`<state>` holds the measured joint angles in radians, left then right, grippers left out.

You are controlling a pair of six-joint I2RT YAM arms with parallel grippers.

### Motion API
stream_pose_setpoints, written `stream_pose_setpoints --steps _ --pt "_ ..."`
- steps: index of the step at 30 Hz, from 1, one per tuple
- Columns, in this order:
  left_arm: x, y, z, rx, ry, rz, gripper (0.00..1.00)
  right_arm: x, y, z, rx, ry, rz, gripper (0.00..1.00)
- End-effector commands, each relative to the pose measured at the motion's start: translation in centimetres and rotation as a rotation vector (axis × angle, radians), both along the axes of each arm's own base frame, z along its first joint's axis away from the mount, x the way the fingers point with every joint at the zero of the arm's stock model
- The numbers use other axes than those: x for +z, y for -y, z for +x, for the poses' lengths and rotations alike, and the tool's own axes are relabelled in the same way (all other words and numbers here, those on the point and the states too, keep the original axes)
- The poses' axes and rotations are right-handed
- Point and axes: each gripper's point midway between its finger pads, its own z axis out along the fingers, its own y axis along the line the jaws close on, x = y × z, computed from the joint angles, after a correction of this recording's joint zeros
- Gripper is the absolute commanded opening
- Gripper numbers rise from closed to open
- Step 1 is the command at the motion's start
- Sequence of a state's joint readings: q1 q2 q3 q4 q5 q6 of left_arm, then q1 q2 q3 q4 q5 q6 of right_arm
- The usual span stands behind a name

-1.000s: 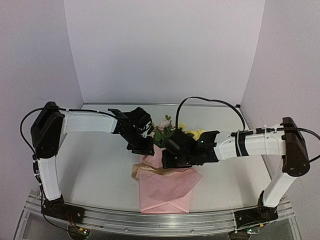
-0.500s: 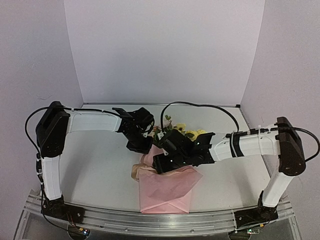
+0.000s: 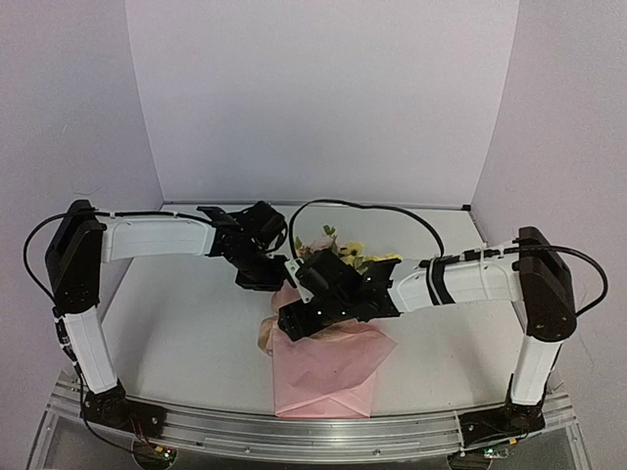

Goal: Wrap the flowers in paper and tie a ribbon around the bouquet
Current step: Cross the ribbon over the folded bouquet.

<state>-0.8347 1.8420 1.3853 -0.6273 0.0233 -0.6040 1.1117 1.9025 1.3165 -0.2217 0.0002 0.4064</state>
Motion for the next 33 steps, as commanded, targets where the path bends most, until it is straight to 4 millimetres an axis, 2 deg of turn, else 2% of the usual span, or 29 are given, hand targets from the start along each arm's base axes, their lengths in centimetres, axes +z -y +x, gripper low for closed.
stream_pose_setpoints --steps 1,5,12,18,28,33 --pt "4.5 1.3 0.4 0.029 0.074 -0.14 0.0 -1.3 -0.8 0.5 0.029 -0.002 -0.024 0.77" --pt "4.2 0.7 0.7 0.072 0.046 -0.171 0.0 -1.4 -0.4 0.6 0.021 0.014 -0.023 0.78" --pt "3.4 0.0 1.0 0.114 -0.004 -0.246 0.0 0.7 0.7 1.0 -0.023 0.074 0.107 0.82" --pt "3.7 -0.5 1.4 0.14 -0.025 -0.297 0.0 1.3 0.7 1.2 -0.016 0.043 0.207 0.83" --pt "6.1 -0.1 1.3 0.103 0.017 -0.374 0.0 -0.5 -0.9 2.0 0.03 0.04 0.137 0.82" --pt "7.2 -0.5 0.4 0.088 0.035 -0.405 0.0 -1.2 -0.7 2.7 0.007 0.051 0.084 0.76"
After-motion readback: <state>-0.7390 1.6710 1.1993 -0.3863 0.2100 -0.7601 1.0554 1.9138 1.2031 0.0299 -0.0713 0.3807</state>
